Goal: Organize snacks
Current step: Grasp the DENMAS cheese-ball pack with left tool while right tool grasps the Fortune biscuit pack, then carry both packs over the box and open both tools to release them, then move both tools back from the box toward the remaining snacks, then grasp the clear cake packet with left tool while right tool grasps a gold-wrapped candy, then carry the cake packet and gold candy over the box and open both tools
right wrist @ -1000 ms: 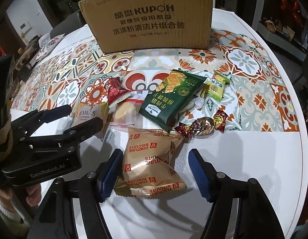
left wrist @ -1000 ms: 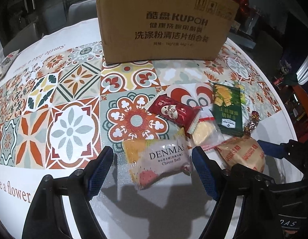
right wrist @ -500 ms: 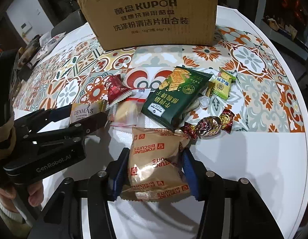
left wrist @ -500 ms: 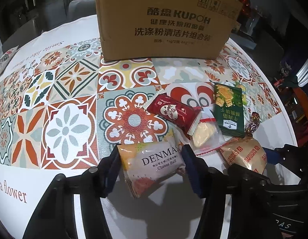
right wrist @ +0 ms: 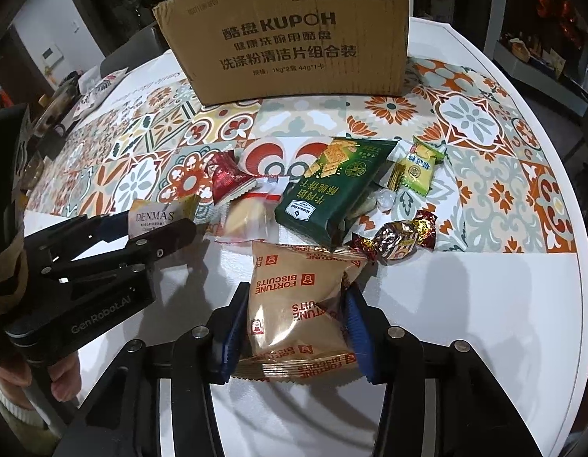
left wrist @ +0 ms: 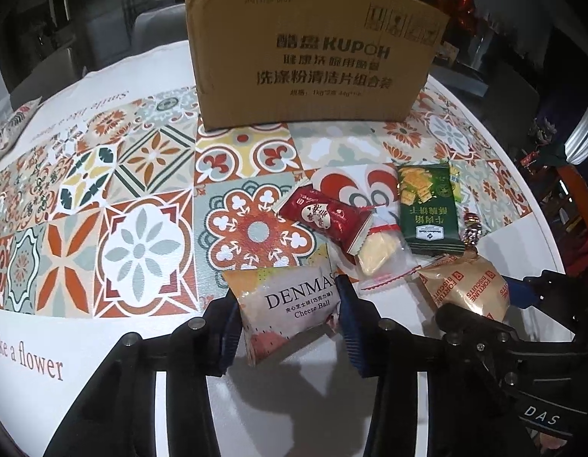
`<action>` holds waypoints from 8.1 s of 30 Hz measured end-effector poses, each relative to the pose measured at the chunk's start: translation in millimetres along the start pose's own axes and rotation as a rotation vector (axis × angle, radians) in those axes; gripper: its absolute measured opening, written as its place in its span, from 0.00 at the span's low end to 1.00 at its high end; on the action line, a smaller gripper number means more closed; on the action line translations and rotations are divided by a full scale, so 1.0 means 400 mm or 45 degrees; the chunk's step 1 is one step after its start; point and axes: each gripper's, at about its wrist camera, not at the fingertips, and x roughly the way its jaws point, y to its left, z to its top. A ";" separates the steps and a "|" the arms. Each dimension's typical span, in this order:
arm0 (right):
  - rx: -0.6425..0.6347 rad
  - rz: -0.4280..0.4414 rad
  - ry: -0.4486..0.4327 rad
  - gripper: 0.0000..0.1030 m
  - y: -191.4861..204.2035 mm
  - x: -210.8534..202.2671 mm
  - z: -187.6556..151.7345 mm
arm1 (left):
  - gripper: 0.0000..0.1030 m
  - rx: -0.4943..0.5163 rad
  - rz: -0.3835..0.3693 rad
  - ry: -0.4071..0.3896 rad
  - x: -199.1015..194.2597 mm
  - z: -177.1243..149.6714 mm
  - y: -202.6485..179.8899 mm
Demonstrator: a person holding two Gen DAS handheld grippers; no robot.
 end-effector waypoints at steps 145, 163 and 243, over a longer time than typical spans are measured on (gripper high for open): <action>-0.133 -0.121 -0.502 0.65 -0.055 -0.233 0.135 | 0.67 0.071 0.030 -0.313 -0.213 0.111 -0.078; -0.005 -0.067 -0.241 0.45 -0.127 -0.077 0.026 | 0.59 0.057 -0.072 -0.101 -0.051 0.032 -0.103; -0.053 0.074 -0.389 0.24 -0.038 -0.192 0.101 | 0.31 0.028 -0.137 -0.361 -0.219 0.119 -0.091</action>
